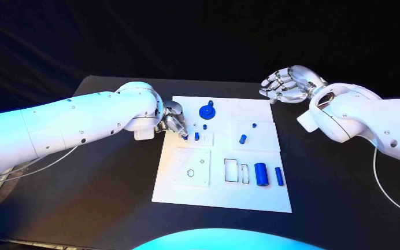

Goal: Assemble the parts on the task board

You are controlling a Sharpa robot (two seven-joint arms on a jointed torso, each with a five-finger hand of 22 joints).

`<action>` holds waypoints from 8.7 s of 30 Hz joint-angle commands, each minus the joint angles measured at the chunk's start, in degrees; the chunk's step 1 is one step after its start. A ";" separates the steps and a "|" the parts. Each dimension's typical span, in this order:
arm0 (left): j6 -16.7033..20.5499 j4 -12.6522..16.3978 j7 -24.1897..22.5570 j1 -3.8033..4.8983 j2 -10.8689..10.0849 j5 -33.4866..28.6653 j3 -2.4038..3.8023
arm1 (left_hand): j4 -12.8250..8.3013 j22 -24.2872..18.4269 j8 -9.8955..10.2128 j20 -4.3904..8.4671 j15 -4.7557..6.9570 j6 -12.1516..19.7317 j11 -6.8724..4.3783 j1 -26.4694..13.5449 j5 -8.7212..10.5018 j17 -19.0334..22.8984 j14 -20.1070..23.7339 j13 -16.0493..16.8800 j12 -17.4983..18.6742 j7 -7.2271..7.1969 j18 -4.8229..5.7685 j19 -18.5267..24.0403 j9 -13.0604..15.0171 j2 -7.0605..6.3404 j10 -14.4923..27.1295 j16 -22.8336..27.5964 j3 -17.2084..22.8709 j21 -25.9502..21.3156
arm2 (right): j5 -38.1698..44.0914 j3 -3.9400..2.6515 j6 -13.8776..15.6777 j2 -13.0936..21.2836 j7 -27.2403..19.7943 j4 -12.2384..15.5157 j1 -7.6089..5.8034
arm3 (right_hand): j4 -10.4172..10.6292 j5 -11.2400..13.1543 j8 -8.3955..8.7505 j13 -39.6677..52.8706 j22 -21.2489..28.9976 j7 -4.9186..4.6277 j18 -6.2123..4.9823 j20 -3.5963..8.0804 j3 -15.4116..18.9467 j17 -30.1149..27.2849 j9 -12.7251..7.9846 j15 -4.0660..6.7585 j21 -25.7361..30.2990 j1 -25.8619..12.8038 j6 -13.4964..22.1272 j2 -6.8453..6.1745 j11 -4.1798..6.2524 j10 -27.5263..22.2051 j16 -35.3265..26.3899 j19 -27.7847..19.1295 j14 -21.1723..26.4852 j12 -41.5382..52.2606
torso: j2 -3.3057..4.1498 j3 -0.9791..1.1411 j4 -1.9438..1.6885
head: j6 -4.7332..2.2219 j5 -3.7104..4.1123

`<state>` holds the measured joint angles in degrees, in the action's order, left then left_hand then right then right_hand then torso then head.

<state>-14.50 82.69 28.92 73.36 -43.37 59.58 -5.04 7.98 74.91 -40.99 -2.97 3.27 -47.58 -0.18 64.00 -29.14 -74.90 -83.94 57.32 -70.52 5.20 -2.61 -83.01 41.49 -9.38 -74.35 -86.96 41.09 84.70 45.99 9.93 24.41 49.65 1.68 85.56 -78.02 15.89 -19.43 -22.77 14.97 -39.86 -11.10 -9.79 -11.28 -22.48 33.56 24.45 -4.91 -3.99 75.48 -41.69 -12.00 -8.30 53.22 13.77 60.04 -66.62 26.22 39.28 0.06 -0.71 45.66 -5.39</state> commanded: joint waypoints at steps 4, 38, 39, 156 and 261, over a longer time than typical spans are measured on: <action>-1.49 -0.02 0.03 -0.22 0.08 0.62 -0.05 | -10.40 5.40 -0.16 0.21 0.40 -1.42 -0.06 0.21 -0.33 -8.36 -4.35 -0.02 0.08 -0.88 0.15 -0.12 0.09 0.49 -0.48 -0.19 9.92 0.28 | -0.57 0.00 -0.07 -0.02 -0.97 0.04 0.04 | -0.43 -0.25 0.30 -0.27 0.28 -1.85 -0.57 -0.06 -0.03 -0.15 -0.06 -0.31 0.35 0.19 0.54 -0.20 -0.53 -0.12 -0.30 -0.30 0.24 -0.27 | -0.01 0.06 0.03 | -0.13 -0.25; -3.17 0.02 0.28 -0.68 0.47 0.66 -0.07 | -10.60 5.68 -0.11 0.51 0.68 -2.60 -0.41 -1.11 -5.75 -9.21 -4.57 0.11 0.27 -1.28 0.21 -0.26 0.06 -0.14 -1.30 -0.58 8.86 0.42 | -0.70 0.00 -0.53 0.08 -0.80 0.30 0.05 | -0.46 -0.31 0.24 -0.68 0.74 -1.87 -0.56 -0.13 0.00 -0.34 -0.06 -0.37 0.37 0.21 0.51 -0.13 -0.56 -0.07 -0.65 -0.40 0.29 -0.33 | -0.01 0.04 0.05 | 0.07 -0.02; -3.21 0.03 0.28 -0.68 0.48 0.64 -0.07 | -10.56 5.69 -0.13 0.51 0.68 -2.64 -0.42 -1.18 -5.80 -9.29 -4.59 0.12 0.26 -1.30 0.21 -0.26 0.07 -0.15 -1.35 -0.61 8.77 0.42 | -0.70 0.00 -0.53 0.08 -0.79 0.31 0.05 | -0.46 -0.31 0.24 -0.68 0.74 -1.87 -0.56 -0.13 0.00 -0.34 -0.06 -0.37 0.37 0.21 0.51 -0.13 -0.56 -0.07 -0.65 -0.40 0.29 -0.33 | -0.02 0.03 0.06 | 0.09 -0.02; 22.75 -3.98 -30.74 -3.00 5.18 26.62 0.03 | 5.39 -27.20 14.60 -5.04 -5.67 6.69 6.77 19.14 15.28 25.81 12.15 -41.21 39.42 4.52 -6.87 23.29 -16.75 -6.00 27.30 17.87 -17.10 -28.85 | -0.76 0.00 -0.42 0.71 -0.85 0.61 0.13 | -0.61 -0.76 0.11 -1.98 2.32 -1.94 -0.56 -0.34 0.04 -0.97 -0.12 -0.56 0.38 0.34 0.54 0.02 -0.64 0.19 -1.85 -0.93 0.62 -0.39 | 0.06 0.01 0.11 | -0.36 1.06; 16.86 -3.13 -27.47 -4.24 1.33 22.27 3.87 | -0.41 -10.48 19.94 -3.26 -3.85 -6.98 4.86 18.71 15.64 16.28 4.03 -46.35 47.10 3.18 -3.87 13.01 -21.13 -3.13 13.90 8.79 -9.40 -14.22 | -0.34 0.00 -1.07 0.70 -0.49 0.47 0.13 | -0.79 -0.92 0.03 -2.52 2.94 -1.93 -0.60 -0.37 -0.08 -1.15 -0.14 -0.55 0.30 0.58 0.50 0.18 -0.63 0.29 -2.17 -0.93 0.46 -0.38 | -0.02 0.03 0.01 | -0.25 1.54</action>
<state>4.42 79.59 0.79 69.12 -42.01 83.46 -1.23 7.80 64.42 -21.38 -6.24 -0.52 -54.42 4.72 83.33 -13.50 -58.67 -79.76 11.03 -23.74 8.17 -7.48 -69.72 20.38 -12.64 -60.03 -78.09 31.78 70.28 45.21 9.94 24.13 50.33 1.63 86.02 -77.91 15.41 -20.09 -22.78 12.50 -36.97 -10.90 -9.77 -11.49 -22.64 32.46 24.37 -5.32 -3.79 75.48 -41.49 -11.99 -8.70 53.22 11.89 59.44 -66.22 26.05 39.19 0.16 -0.76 45.35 -3.79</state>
